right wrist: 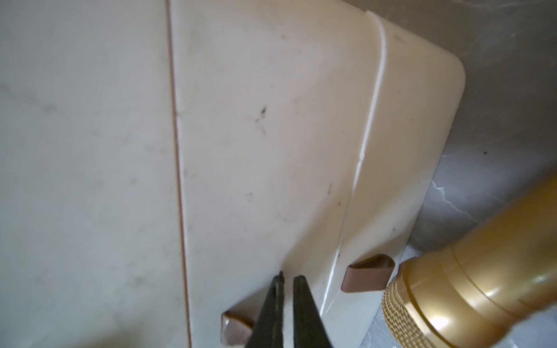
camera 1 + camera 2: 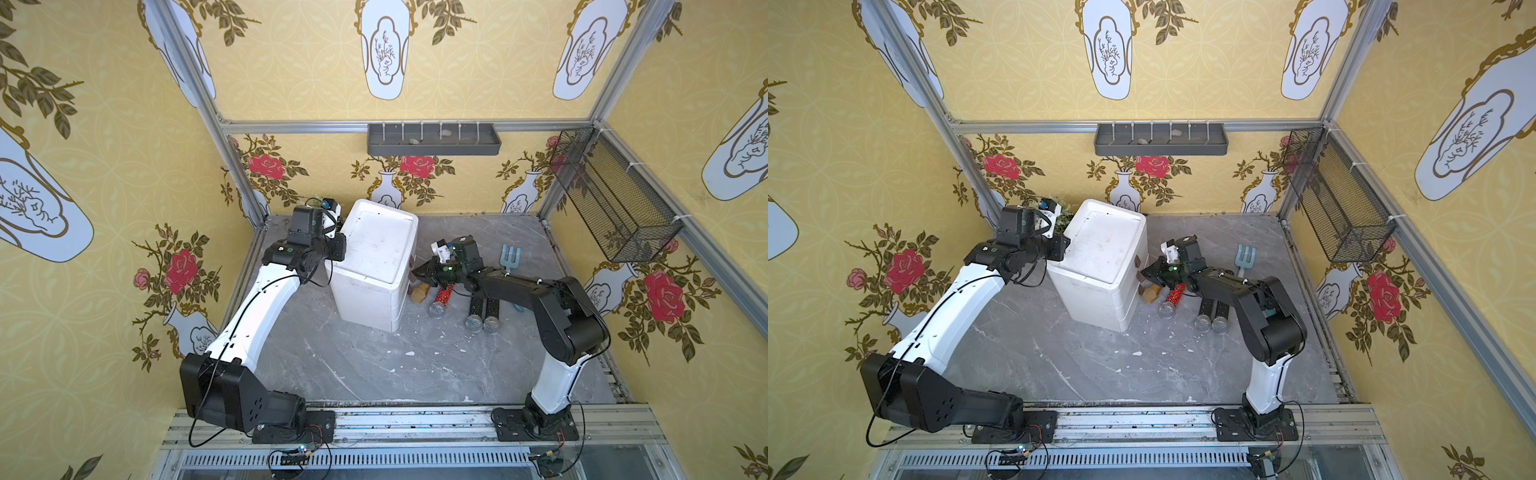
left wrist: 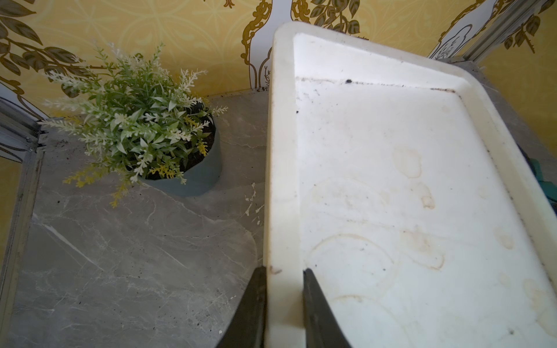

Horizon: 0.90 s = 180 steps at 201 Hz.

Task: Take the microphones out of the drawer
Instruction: Close the drawer in the storage box, then move the microphone to the center of the board.

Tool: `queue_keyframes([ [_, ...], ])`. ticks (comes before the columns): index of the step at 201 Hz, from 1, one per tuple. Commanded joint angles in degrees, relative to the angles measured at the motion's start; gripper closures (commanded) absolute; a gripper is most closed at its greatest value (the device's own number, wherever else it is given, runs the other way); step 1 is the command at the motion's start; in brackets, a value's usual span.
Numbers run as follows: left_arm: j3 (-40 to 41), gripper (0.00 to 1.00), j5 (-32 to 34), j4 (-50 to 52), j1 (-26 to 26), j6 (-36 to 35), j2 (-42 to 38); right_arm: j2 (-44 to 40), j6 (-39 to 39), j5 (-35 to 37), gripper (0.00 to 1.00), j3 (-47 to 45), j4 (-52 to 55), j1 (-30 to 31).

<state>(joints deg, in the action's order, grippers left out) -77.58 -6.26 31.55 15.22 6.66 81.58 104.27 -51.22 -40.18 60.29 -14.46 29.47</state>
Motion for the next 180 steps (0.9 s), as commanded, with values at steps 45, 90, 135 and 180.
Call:
queue_keyframes([
  [45, 1.0, 0.87, 1.0, 7.8, 0.0, -0.1, 1.0, -4.1, -0.3, 1.7, 0.74, -6.6, -1.4, -0.4],
  [90, 1.0, 0.87, 0.6, 7.6, 0.0, 0.1, 1.0, -4.7, -6.2, 2.8, 0.71, -13.9, -14.1, -0.1],
  [135, 1.0, 0.86, 0.4, 7.6, 0.0, 0.1, 1.1, -2.7, -8.5, 5.9, 0.76, -11.6, -16.3, 0.1],
  [180, 1.0, 0.86, 0.3, 7.7, 0.1, 0.1, 1.3, -0.1, -10.8, 20.8, 0.8, -1.8, 6.3, 2.1],
])
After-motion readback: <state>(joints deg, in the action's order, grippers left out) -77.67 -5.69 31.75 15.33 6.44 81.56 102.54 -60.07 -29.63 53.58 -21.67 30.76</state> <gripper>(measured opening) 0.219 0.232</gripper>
